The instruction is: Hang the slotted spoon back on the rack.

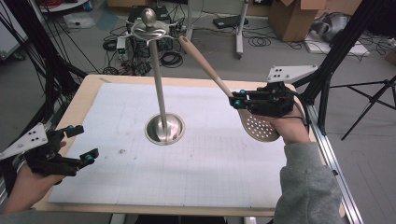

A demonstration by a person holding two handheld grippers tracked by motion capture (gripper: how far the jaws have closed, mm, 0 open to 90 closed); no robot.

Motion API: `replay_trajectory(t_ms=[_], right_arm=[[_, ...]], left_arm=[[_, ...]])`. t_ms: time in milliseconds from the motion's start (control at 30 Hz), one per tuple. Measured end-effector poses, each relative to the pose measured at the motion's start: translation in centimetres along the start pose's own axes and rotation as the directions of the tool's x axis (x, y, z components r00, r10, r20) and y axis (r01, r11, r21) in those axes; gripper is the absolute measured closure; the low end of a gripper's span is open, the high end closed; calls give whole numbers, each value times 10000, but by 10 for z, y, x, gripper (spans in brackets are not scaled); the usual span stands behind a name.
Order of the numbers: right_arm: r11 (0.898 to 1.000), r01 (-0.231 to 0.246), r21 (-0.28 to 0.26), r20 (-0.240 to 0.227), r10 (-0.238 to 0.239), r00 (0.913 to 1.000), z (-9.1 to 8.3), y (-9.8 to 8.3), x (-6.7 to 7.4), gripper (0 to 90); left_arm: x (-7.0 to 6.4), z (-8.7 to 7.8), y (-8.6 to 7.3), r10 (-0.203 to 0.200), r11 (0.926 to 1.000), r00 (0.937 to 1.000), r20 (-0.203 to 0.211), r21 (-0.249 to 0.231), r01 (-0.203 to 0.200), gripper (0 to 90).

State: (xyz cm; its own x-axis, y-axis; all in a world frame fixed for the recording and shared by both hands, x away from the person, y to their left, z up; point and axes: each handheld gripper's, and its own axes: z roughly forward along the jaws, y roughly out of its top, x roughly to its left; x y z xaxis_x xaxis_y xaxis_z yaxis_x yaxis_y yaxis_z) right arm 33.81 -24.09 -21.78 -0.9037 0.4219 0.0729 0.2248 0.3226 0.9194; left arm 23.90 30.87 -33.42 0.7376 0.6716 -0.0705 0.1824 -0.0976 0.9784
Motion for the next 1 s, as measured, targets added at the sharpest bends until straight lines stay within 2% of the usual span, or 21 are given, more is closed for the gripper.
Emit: replay_trajectory(t_ms=[367,567,1000], right_arm=[[9999,-128,-103,-41,128,9999,8,5,-1,782],[9999,-119,-103,28,119,9999,12,6,-1,782],[9997,-225,-98,0,225,9997,20,6,-3,782]], left_arm=[[1,-3,-1,-36,10000,10000,-54,-16,36,17],[2,-6,-1,-31,10000,9996,-266,-81,29,17],[2,-9,-2,-71,10000,9996,-279,-68,69,17]])
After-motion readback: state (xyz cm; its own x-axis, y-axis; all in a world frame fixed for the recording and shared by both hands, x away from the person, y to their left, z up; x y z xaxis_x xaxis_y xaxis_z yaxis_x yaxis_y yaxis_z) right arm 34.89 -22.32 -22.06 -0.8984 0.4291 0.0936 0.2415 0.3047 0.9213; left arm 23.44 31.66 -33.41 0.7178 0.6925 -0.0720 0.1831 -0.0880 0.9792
